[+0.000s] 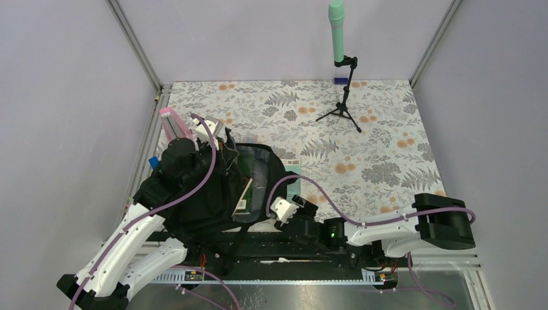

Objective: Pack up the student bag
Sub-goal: Pick up the book from the center of the board.

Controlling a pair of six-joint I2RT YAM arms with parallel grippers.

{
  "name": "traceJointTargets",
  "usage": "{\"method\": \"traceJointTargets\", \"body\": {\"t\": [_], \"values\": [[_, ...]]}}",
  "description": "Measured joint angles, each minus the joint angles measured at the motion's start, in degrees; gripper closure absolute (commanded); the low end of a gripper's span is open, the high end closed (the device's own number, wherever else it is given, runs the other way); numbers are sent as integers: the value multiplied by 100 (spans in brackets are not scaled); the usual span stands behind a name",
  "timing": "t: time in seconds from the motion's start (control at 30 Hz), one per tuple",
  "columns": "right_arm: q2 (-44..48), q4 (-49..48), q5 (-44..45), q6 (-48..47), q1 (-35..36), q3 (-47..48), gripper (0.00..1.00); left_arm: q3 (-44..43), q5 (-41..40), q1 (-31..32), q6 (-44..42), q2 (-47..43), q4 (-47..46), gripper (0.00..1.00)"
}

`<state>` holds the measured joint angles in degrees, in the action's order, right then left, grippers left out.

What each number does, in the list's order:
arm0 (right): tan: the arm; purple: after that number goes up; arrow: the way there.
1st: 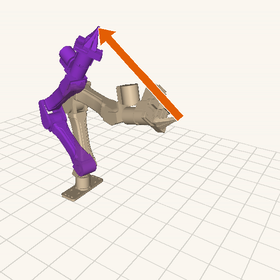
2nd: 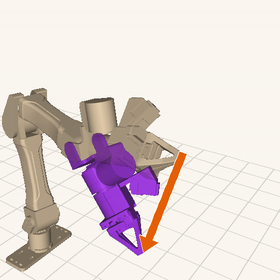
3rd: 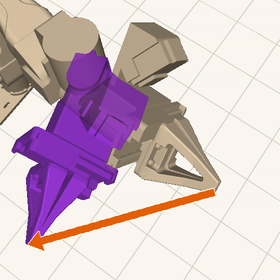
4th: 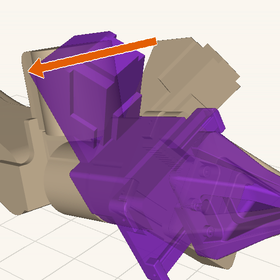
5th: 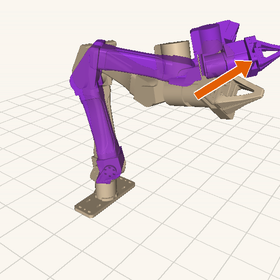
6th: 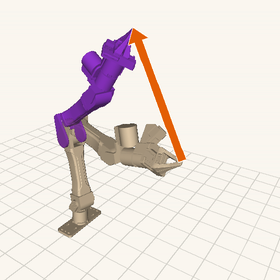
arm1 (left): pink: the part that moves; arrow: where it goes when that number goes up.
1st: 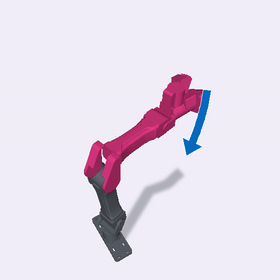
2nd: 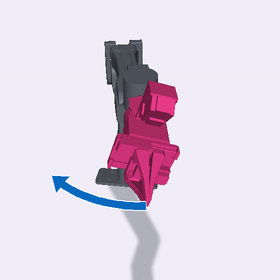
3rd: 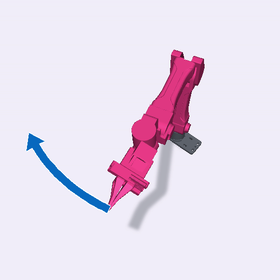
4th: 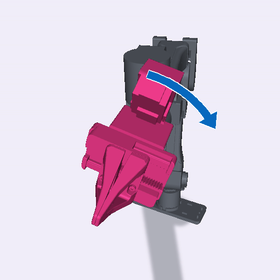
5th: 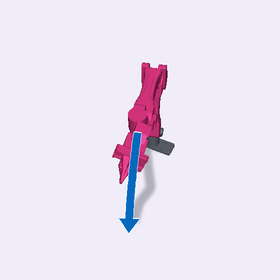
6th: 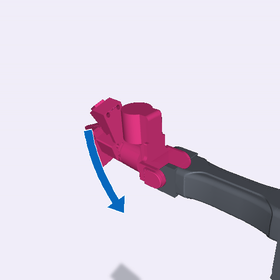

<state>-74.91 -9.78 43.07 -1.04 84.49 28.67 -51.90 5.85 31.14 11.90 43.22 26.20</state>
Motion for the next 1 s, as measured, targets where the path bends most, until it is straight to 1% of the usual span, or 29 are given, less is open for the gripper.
{"method": "traceJointTargets", "body": {"t": [0.2, 0.53, 0.7, 0.9, 1.0], "values": [[-575, -144, 125, -264, 195, 205, 19, 0, 0, 0, 0, 0, 0, 100], [-1532, -166, 356, -356, 199, 597, 17, 0, 0, -11, 0, 0, 0, 100], [-1882, -192, 695, -372, 166, 824, 19, 0, 0, -11, 0, 0, 0, 100], [-1934, -90, 859, -297, -15, 844, 22, 0, -2, -11, 0, 0, -2, 100], [-1932, 2, 898, -199, -72, 844, 27, 0, -2, -11, 0, -9, 0, 100]]}}
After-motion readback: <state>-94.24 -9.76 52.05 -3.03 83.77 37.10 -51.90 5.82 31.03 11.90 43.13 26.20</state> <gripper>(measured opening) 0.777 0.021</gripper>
